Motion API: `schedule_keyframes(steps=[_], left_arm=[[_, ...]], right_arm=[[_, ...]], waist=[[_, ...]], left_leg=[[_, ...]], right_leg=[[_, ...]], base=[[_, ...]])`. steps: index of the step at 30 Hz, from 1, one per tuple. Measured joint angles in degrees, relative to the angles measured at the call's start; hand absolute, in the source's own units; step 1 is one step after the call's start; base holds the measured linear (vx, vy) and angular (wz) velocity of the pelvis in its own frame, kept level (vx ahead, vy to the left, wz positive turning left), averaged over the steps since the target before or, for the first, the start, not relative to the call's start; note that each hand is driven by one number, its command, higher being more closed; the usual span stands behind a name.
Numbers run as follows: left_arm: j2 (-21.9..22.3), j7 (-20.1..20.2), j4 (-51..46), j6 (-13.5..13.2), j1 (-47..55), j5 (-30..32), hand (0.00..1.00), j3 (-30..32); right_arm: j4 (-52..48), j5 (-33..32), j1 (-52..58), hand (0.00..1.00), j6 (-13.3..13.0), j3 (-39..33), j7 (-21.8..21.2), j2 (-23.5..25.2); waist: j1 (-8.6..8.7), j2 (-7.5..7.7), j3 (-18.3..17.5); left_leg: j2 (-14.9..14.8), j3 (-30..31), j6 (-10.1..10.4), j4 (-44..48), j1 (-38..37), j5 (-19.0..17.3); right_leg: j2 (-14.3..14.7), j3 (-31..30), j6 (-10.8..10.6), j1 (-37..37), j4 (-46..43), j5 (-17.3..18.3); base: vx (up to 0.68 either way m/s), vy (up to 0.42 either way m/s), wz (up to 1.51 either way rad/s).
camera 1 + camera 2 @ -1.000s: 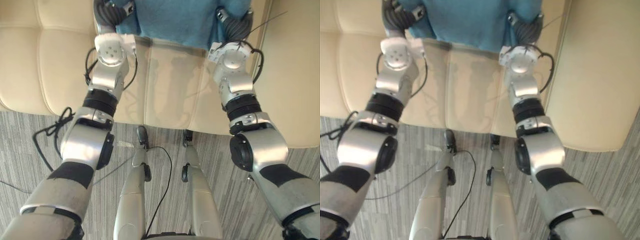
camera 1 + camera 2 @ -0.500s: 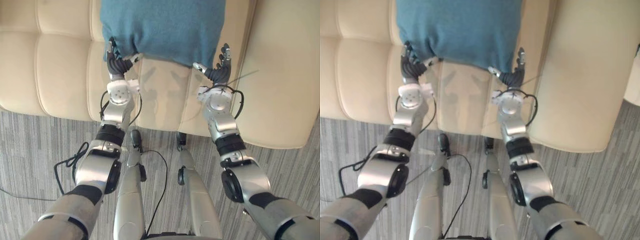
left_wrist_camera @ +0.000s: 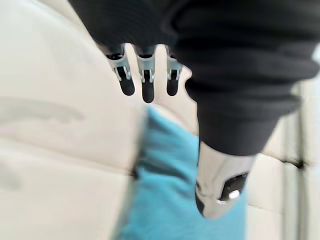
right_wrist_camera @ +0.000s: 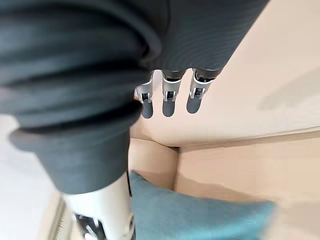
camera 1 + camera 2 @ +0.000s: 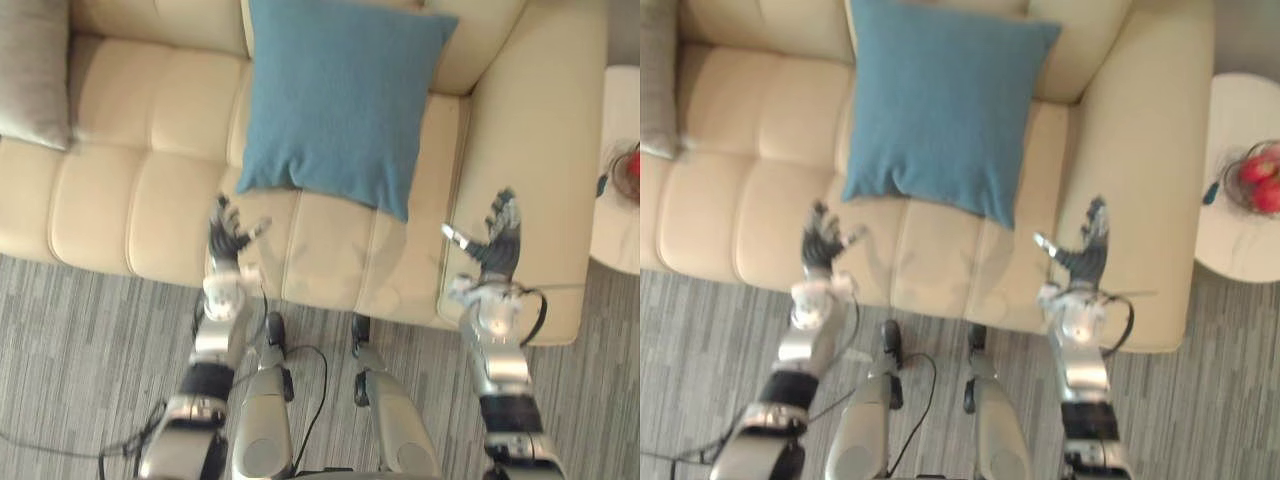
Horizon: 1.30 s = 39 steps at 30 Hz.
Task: Pick up cushions and gather them together orderly.
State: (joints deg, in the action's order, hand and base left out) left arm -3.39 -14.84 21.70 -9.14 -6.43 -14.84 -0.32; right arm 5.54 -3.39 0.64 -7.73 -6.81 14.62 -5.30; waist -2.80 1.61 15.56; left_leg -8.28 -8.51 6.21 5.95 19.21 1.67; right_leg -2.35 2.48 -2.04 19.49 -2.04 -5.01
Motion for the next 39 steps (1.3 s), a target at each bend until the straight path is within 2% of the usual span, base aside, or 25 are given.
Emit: schedule_keyframes(steps=[3, 5, 10, 14, 17, 26, 30, 32, 33, 34, 35, 36, 37, 38, 39], left_arm=[[2.21, 2.39, 4.34, 0.13, 5.43, 0.02, 0.0, 1.7], [2.58, 4.68, 11.49, 0.93, 7.41, 0.1, 0.0, 3.51], [2.23, 7.71, 24.25, 2.28, 9.03, 3.05, 0.0, 6.17], [1.76, 8.3, 31.4, 3.02, 9.87, 7.6, 0.0, 8.38], [0.62, 8.63, 33.46, 3.35, 10.57, 9.89, 0.0, 8.33], [-0.48, 9.01, 35.33, 3.34, 10.58, 14.34, 0.0, 7.85], [-0.51, 8.95, 36.18, 3.33, 10.52, 14.91, 0.0, 7.85], [-0.67, 8.86, 36.08, 3.32, 9.68, 15.92, 0.0, 7.53], [-0.72, 8.85, 36.04, 3.33, 9.38, 15.95, 0.0, 7.17], [-0.68, 8.83, 35.21, 3.35, 8.74, 15.99, 0.0, 6.95], [-0.22, 8.76, 34.38, 3.35, 8.22, 15.99, 0.0, 7.01], [0.3, 8.68, 33.53, 3.29, 7.86, 15.99, 0.0, 7.18], [0.41, 8.7, 32.32, 3.32, 6.81, 15.97, 0.0, 7.03], [0.41, 8.66, 30.94, 3.3, 6.71, 15.93, 0.0, 6.55], [0.19, 8.66, 30.41, 3.29, 6.75, 15.93, 0.0, 6.5]], right_arm=[[7.33, -0.03, 4.1, 0.0, -0.18, -1.49, -2.97, 2.46], [16.13, -0.01, 5.25, 0.0, 0.03, -2.15, -4.76, 3.15], [30.73, 1.26, 5.18, 0.0, 0.77, -2.53, -7.29, 3.15], [43.39, 2.38, 3.14, 0.0, 2.1, -5.78, -7.8, 2.95], [47.43, 3.03, 3.04, 0.0, 2.76, -6.52, -7.82, 2.81], [49.87, 3.53, 2.69, 0.0, 3.27, -6.52, -7.85, 2.24], [49.76, 4.92, 1.52, 0.0, 3.77, -6.36, -7.75, 2.98], [49.01, 5.81, 1.07, 0.0, 3.86, -5.13, -7.69, 3.36], [48.59, 5.82, 0.76, 0.0, 3.87, -4.63, -7.64, 3.32], [46.99, 5.82, 1.08, 0.0, 3.95, -3.66, -7.6, 3.26], [46.47, 5.82, 1.07, 0.0, 3.9, -3.33, -7.48, 3.15], [46.35, 5.81, 0.04, 0.0, 3.96, -2.96, -7.33, 3.0], [45.18, 5.8, 0.28, 0.0, 4.29, -2.7, -7.32, 3.19], [45.12, 5.81, 0.67, 0.0, 4.29, -2.17, -7.33, 3.26], [45.12, 5.83, 0.74, 0.0, 4.29, -2.02, -7.34, 3.36]], waist=[[-0.36, -0.15, -4.09], [-0.38, -0.56, -6.97], [-0.45, -1.19, -10.72], [-0.47, -1.0, -12.06], [-0.27, -0.88, -12.48], [0.18, -0.24, -13.01], [-0.24, 1.18, -12.07], [-0.52, 2.21, -11.16], [-0.52, 2.27, -11.16], [-0.44, 2.21, -11.04], [-0.64, 1.71, -10.95], [-1.16, 0.41, -10.22], [-0.64, 0.05, -9.85], [-0.73, 0.13, -9.9], [-0.84, 0.58, -10.18]], left_leg=[[0.18, 0.1, 0.13, -1.69, -3.33, -0.27], [0.42, 0.1, 0.16, -3.21, -6.08, -0.25], [1.21, 0.11, 0.15, -5.86, -10.86, -0.25], [1.95, 0.42, 0.12, -7.7, -14.54, -0.27], [2.18, 0.64, 0.19, -8.15, -16.42, -0.54], [3.58, -0.32, -0.48, -8.18, -17.41, -1.2], [4.13, -3.57, -1.11, -6.95, -17.24, -2.34], [3.51, -5.81, -0.98, -3.53, -16.59, -4.75], [3.28, -6.11, -1.44, -2.16, -15.91, -5.6], [2.55, -6.75, -2.14, 0.54, -14.25, -6.67], [1.43, -7.64, -2.95, 1.92, -13.28, -7.1], [-0.36, -8.84, -3.4, 2.76, -12.24, -7.01], [-0.92, -8.1, -3.03, 3.4, -11.73, -6.43], [-0.96, -7.78, -3.15, 3.35, -12.18, -5.7], [-0.96, -7.73, -3.15, 3.61, -12.1, -5.54]], right_leg=[[-0.08, 0.45, -0.17, -2.95, 0.51, 1.09], [-0.2, 0.69, -0.42, -5.61, 1.79, 1.31], [-0.55, 0.99, -0.85, -10.65, 4.69, 1.28], [-0.63, 1.01, -1.01, -13.89, 6.39, 1.16], [-0.75, 0.73, -1.06, -15.58, 6.54, 1.2], [-1.94, -1.08, -2.03, -15.53, 6.35, 0.83], [-2.43, -4.53, -2.69, -13.34, 4.21, 0.46], [-2.4, -5.6, -3.14, -11.92, 1.71, 0.18], [-2.32, -5.35, -3.52, -11.29, 1.0, -0.1], [-2.0, -4.29, -4.86, -9.95, 0.17, -1.7], [-1.43, -4.05, -6.08, -9.29, 0.99, -4.42], [-0.71, -2.46, -5.6, -8.87, -0.66, -4.56], [-1.59, 2.15, -2.24, -6.22, -14.64, 4.02], [-2.96, 4.3, -2.59, -5.75, -24.86, 9.69], [-3.53, 4.8, -2.79, -6.06, -28.27, 11.42]], base=[[0.09, -0.006, 0.06], [0.09, 0.003, 0.05], [0.07, 0.015, 0.04], [0.04, 0.006, 0.01], [0.05, 0.004, -0.05], [-0.01, 0.02, -0.08], [-0.03, 0.049, -0.41], [-0.07, 0.042, -0.52], [-0.1, 0.019, -0.38], [-0.13, 0.019, -0.39], [-0.14, 0.026, -0.5], [-0.18, 0.04, -0.25], [-0.11, 0.023, 0.02], [-0.07, -0.029, 0.22], [0.01, -0.08, 0.21]])
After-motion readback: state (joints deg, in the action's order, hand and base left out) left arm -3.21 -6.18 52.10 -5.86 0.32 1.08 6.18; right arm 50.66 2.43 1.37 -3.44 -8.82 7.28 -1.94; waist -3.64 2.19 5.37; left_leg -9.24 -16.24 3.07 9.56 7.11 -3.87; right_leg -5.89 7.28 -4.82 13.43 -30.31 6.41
